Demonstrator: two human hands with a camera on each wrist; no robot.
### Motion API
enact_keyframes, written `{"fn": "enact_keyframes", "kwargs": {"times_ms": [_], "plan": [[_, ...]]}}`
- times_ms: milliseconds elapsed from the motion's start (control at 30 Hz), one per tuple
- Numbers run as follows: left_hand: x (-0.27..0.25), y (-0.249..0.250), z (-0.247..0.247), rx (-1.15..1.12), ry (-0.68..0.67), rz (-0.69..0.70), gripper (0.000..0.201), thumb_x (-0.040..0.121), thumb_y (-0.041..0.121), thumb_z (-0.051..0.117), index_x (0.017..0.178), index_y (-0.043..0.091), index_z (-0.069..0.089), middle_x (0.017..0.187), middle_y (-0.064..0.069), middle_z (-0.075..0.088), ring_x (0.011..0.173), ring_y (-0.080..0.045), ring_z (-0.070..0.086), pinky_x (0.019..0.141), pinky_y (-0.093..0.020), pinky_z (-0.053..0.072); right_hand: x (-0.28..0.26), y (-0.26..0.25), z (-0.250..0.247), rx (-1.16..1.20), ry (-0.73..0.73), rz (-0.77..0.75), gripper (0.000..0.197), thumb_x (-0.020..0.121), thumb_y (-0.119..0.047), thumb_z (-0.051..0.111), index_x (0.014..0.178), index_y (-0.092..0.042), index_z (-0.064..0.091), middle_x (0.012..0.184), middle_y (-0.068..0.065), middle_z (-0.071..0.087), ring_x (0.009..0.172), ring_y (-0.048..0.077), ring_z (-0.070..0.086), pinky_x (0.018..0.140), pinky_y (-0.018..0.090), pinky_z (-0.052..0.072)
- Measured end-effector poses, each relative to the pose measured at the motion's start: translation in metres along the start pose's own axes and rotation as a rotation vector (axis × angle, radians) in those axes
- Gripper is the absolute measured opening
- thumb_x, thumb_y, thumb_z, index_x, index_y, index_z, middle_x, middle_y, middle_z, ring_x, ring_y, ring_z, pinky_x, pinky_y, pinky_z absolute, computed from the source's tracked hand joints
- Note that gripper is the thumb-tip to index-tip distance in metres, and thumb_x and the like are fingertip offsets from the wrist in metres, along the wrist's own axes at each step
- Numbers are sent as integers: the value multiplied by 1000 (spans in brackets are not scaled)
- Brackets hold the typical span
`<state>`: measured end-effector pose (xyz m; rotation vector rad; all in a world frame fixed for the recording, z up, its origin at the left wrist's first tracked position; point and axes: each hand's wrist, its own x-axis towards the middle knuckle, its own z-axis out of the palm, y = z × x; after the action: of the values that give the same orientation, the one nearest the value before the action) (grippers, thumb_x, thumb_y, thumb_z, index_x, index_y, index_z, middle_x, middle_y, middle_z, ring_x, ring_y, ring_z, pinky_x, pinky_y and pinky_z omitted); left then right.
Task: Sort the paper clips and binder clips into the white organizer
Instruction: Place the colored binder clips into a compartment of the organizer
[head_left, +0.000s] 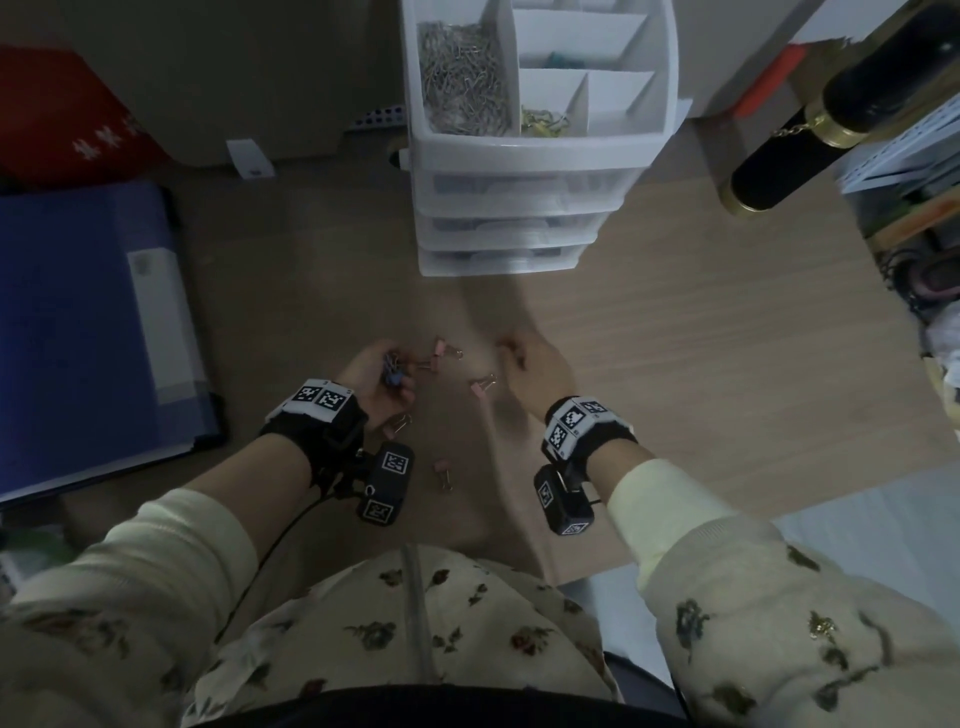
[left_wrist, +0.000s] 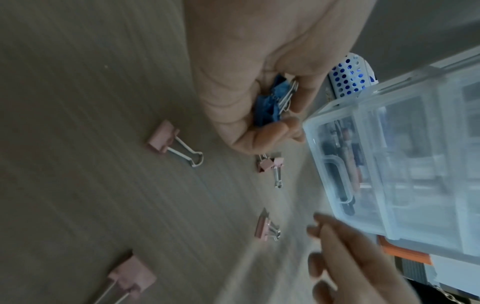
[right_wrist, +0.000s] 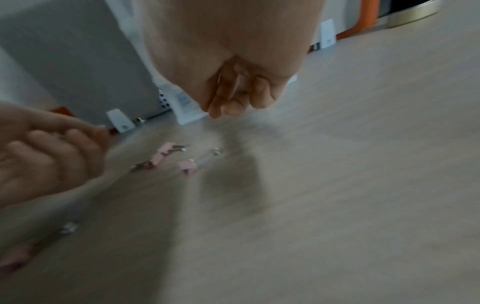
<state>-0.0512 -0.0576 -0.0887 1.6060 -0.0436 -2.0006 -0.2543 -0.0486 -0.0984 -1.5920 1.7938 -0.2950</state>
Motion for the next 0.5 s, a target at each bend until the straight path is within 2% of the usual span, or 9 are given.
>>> {"fn": "enact_keyframes", "kwargs": {"times_ms": [100,200,267,333,500], "plan": [[0,-1,0,24,8,-1,27,94,26,41,74,12,53,47,3,47,35,-6,38,39,-12,30,-7,11,0,-64,-65,8,27,91,-20,48,116,-19,60,110,11,63,100,33,59,81,34,45],[-2,-1,1,30,8,-14,26,93,25,41,71,13,51,46,4,45,34,-6,37,40,-14,29,-14,10,7,-170,-121,-56,31,89,-27,53,120,-25,57,124,1,55,108,27,55,84,34,46],[-4,-1,-1,6,0,-30,27,93,24,41,69,15,49,45,5,44,33,-6,37,39,-13,29,-17,5,12,-210,-119,-96,30,89,-33,55,119,-28,56,127,-4,51,110,23,54,84,34,47],[-4,-1,-3,-18,3,-33,29,93,24,40,66,16,46,44,5,43,32,-6,35,39,-12,28,-19,-1,14,-213,-113,-143,27,89,-33,55,116,-29,57,125,-5,52,110,22,54,84,32,46],[-5,2,-15,11,49,4,26,89,24,41,63,20,40,42,8,36,32,-6,29,39,-15,22,-26,-15,21,-366,-301,-270,38,85,-26,56,123,-27,55,125,-2,57,113,24,54,91,33,42]]}}
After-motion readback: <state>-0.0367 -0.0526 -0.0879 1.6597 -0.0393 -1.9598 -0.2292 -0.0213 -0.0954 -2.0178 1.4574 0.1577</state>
